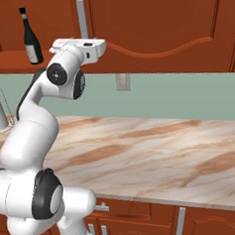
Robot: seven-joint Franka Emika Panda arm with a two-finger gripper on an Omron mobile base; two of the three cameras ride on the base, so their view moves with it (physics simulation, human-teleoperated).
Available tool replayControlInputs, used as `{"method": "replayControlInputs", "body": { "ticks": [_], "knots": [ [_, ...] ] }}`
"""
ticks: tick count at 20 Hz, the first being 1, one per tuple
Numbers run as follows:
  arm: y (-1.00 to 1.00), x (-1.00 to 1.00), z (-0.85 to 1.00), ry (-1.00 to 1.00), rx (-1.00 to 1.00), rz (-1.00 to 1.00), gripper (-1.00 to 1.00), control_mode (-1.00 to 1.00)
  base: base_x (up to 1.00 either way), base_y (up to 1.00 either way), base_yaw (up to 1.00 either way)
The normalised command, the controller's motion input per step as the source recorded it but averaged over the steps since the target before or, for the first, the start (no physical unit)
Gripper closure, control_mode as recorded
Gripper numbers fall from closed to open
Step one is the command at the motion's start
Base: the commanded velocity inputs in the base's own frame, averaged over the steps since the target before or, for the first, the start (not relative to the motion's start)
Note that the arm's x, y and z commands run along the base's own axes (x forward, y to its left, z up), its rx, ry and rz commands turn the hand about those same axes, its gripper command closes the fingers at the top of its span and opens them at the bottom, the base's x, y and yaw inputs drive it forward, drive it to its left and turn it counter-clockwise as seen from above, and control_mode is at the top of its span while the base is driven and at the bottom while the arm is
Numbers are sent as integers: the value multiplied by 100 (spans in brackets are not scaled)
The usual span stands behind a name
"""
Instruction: Get the candle and the wine from the cabinet and move them to the dining counter.
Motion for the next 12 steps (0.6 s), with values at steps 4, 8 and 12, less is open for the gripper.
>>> {"method": "replayControlInputs", "body": {
  "ticks": [4,8,12],
  "knots": [
    [-7,29,0,0,0,0,-100,-100,0,0,0],
    [-6,26,0,0,0,0,-100,-100,0,0,0],
    [-2,27,0,0,0,0,-100,-100,0,0,0]
  ]
}}
